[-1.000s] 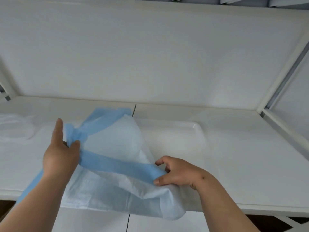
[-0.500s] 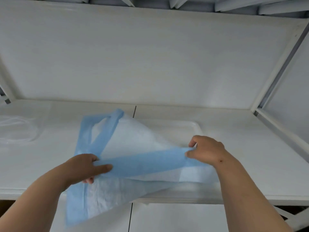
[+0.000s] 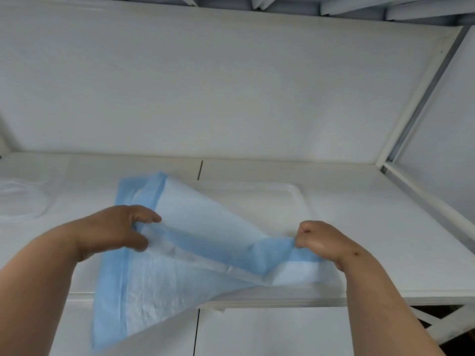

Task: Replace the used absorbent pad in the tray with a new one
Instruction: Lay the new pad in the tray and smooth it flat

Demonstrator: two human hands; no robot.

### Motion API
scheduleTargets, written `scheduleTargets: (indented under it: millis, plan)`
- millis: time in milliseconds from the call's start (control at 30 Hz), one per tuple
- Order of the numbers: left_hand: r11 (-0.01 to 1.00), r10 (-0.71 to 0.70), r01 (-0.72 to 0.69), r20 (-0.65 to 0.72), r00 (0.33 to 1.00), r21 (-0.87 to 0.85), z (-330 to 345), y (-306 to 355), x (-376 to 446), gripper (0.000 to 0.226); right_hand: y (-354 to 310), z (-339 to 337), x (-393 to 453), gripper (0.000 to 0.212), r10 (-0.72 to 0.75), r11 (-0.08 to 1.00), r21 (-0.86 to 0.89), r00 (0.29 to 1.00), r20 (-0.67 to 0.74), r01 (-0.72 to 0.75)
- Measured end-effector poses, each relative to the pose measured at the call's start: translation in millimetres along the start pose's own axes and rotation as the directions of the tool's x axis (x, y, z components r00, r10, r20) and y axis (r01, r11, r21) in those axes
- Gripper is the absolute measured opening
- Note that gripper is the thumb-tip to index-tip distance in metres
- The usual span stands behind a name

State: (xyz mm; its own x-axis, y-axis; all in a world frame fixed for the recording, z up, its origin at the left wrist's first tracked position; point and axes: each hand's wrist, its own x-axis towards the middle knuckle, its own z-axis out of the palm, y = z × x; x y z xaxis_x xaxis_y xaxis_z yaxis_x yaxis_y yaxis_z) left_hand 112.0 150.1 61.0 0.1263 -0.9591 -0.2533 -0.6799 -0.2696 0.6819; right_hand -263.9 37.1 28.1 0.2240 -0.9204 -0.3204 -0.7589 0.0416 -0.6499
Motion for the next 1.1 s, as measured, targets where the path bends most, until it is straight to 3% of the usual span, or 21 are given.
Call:
scheduleTargets:
  millis: [100,300,467,600,767,833,900,1000,1100]
  plan:
    - [1.000,-0.018,0.020,0.078,0.997,-0.021,-2,-7,3,0.042,8,-2,2,0.020,0.013,1.000,-0.009,0.999,-0.043,-0.013]
    - [0.994,-0.096,0.091,0.108,0.990,0.057,-5,-21,14,0.042,25,-5,2,0.007,-0.006,1.000,-0.002,0.999,-0.050,0.006]
    - [0.970,0.008,-0.004,0.015,1.000,-0.244,-4,-19,25,0.058,33,-2,6,0.009,-0.020,0.998,0.050,0.989,-0.148,0.028]
    - [0.853,-0.073,0.037,-0.049,0.996,-0.521,1,-27,32,0.063,37,1,10,0.016,-0.024,0.996,0.079,0.976,-0.217,0.042]
    - [0.792,-0.113,0.146,0.092,0.989,-0.593,11,-31,30,0.087,39,4,12,0.022,-0.035,0.994,0.088,0.960,-0.279,0.062]
    - [0.784,-0.108,0.161,0.123,0.986,-0.599,8,-30,31,0.083,38,4,13,0.024,-0.033,0.993,0.101,0.950,-0.311,0.068]
    - [0.798,-0.112,0.130,0.068,0.991,-0.589,3,-31,36,0.072,37,3,14,0.026,-0.028,0.990,0.118,0.939,-0.341,0.072]
    - [0.789,-0.100,0.047,-0.052,0.994,-0.612,-5,-34,44,0.029,34,4,18,0.028,-0.018,0.987,0.142,0.926,-0.376,0.076]
    - [0.748,-0.084,-0.002,-0.098,0.992,-0.664,-14,-46,47,0.037,34,7,21,0.030,0.001,0.981,0.179,0.909,-0.416,0.080]
